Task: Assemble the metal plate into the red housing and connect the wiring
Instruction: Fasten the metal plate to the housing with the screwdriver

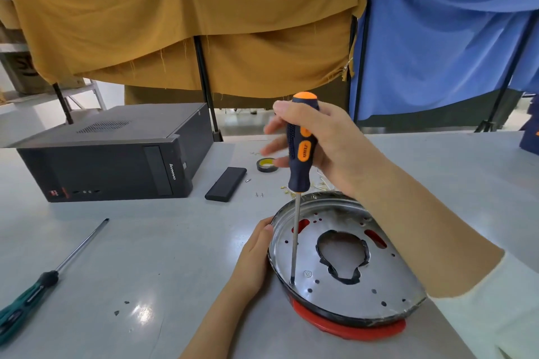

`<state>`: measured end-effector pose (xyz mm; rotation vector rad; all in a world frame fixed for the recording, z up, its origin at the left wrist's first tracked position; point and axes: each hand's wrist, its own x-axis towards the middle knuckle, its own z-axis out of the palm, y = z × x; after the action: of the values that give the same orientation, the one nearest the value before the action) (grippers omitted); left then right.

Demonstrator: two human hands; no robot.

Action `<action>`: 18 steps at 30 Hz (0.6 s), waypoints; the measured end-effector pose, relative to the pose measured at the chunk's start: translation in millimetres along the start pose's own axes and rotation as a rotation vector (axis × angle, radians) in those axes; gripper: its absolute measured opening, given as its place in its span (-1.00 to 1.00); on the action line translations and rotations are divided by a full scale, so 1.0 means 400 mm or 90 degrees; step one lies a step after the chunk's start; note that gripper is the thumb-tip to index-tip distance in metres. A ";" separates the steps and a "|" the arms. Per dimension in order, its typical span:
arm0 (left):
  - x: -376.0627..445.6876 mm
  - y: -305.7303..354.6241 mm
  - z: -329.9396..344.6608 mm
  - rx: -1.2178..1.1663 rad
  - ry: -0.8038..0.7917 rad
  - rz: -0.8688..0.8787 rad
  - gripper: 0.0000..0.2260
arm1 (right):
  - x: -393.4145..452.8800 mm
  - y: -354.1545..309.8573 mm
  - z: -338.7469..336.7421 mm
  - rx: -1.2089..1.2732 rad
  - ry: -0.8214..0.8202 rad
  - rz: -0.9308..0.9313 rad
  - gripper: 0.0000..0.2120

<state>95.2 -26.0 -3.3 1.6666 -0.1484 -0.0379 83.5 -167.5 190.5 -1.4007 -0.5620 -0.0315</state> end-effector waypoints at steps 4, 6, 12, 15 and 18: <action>-0.001 0.000 0.000 0.002 0.014 -0.004 -0.73 | 0.008 -0.021 -0.011 0.188 -0.226 0.055 -0.88; -0.003 0.003 0.002 0.001 0.007 -0.002 -0.72 | 0.008 -0.019 0.000 0.174 -0.186 0.050 -0.86; 0.001 0.000 0.006 -0.005 -0.028 0.022 -0.64 | -0.007 0.014 0.042 -0.032 0.212 -0.083 -0.88; -0.001 -0.004 0.000 -0.008 -0.013 0.006 -0.65 | -0.008 -0.008 0.022 0.031 0.054 -0.017 -0.86; -0.002 -0.001 -0.002 -0.011 -0.010 -0.002 -0.69 | -0.009 -0.032 -0.002 0.143 -0.187 0.045 -0.80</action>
<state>94.7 -25.0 -3.7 1.6496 -0.1576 -0.0543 76.1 -171.7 200.8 -1.2108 -0.7345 0.2897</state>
